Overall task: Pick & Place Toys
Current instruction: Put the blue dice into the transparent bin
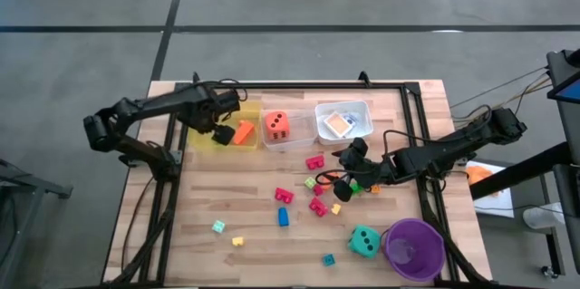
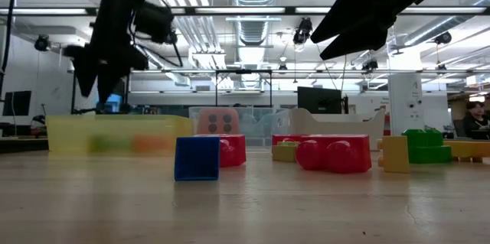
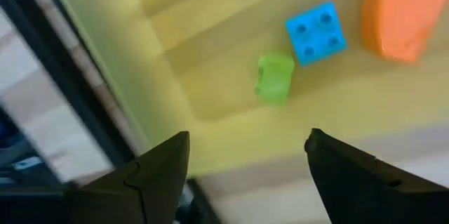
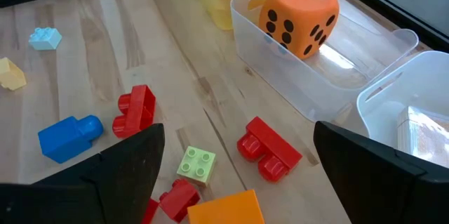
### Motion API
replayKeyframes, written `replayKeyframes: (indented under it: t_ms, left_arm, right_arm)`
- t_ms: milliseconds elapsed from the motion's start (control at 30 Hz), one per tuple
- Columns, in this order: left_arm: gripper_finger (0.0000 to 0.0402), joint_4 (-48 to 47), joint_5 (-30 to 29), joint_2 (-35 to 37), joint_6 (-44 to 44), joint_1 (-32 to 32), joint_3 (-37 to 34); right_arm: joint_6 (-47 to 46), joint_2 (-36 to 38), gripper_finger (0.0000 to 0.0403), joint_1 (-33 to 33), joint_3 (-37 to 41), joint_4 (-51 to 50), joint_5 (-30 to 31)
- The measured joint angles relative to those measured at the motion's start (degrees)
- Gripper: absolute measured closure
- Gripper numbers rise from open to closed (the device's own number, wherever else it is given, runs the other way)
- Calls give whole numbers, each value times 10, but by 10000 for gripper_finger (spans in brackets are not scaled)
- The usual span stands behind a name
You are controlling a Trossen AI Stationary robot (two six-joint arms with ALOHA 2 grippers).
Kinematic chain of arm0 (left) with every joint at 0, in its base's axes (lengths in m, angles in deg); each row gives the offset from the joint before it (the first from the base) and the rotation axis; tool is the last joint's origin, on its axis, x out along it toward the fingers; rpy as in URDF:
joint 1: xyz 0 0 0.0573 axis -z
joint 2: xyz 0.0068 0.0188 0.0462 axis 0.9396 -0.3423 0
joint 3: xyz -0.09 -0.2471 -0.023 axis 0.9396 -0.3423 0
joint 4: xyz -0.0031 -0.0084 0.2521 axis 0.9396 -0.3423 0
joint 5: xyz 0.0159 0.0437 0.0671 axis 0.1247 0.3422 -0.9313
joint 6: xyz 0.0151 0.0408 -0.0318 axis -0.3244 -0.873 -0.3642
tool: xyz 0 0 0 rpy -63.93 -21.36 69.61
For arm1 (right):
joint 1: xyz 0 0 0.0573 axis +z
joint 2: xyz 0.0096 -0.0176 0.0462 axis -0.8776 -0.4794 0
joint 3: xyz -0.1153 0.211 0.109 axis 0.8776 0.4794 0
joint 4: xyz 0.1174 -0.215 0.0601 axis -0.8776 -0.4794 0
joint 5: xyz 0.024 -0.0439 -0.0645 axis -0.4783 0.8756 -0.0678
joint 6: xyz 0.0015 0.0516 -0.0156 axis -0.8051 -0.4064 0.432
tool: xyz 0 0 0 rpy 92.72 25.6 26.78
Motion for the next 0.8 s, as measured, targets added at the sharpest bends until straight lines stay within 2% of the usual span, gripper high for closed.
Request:
replayKeyframes:
  t_ms: [133,267,567,633,800]
  left_arm:
    - [121,-84,0,0,-8,43,52]
    - [121,-131,0,7,5,119,91]
    - [121,-129,18,14,79,345,120]
    - [121,-126,22,14,95,396,117]
    - [121,-91,22,13,108,521,117]
  right_arm:
    - [0,0,41,0,0,0,0]
    - [0,0,41,0,0,0,0]
    - [7,0,41,-1,0,15,5]
    - [7,6,41,-1,0,14,-23]
    - [-1,36,40,-1,-9,13,-186]
